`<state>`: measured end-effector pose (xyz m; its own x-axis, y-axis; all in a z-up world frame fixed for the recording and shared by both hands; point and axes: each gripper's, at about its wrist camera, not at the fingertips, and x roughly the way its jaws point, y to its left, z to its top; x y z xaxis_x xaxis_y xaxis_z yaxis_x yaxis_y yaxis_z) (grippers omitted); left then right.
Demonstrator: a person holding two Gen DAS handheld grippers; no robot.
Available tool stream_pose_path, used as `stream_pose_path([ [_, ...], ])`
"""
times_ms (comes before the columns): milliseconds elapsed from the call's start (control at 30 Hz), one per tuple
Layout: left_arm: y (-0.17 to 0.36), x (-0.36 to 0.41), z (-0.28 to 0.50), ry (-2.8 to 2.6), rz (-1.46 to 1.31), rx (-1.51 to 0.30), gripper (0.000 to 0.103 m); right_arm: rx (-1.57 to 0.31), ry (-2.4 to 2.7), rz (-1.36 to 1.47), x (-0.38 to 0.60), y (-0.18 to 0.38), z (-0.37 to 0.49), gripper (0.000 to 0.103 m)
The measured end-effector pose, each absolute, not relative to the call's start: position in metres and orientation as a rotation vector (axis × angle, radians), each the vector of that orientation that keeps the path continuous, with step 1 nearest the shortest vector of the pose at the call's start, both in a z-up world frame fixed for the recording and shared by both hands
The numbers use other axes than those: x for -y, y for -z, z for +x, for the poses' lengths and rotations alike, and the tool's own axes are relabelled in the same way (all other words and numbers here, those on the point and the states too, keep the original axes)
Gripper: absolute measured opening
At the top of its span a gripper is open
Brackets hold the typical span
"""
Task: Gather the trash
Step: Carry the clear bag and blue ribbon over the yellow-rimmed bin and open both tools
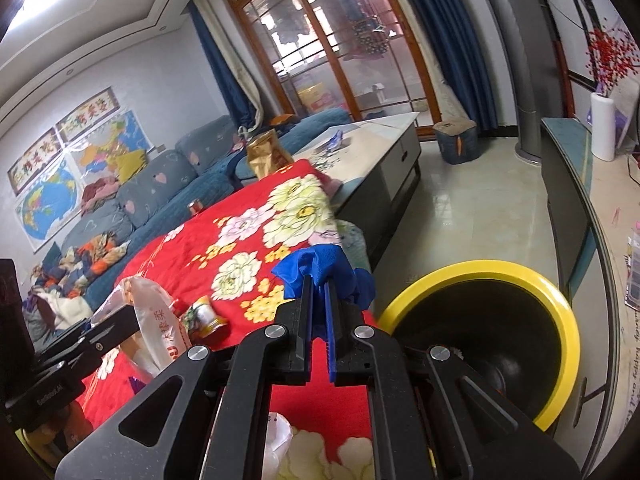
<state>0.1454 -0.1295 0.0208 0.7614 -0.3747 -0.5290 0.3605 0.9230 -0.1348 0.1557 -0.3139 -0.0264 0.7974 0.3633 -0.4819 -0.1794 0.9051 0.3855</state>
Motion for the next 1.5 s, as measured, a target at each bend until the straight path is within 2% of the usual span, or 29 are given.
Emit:
stream_pose_path([
  [433, -0.015, 0.18, 0.164, 0.444, 0.053, -0.584, 0.027, -0.558, -0.189, 0.423, 0.377, 0.037, 0.156, 0.005],
  [767, 0.009, 0.221, 0.177, 0.474, 0.101, -0.618, 0.027, -0.582, -0.108, 0.48, 0.416, 0.061, 0.153, 0.005],
  [1333, 0.052, 0.267, 0.194, 0.486, 0.2, -0.682, 0.027, -0.685, -0.068, 0.49, 0.427, 0.104, 0.166, 0.006],
  [1500, 0.06, 0.269, 0.2, 0.468, 0.2, -0.705, 0.032, -0.704, -0.061, 0.493, 0.425, 0.109, 0.167, 0.007],
])
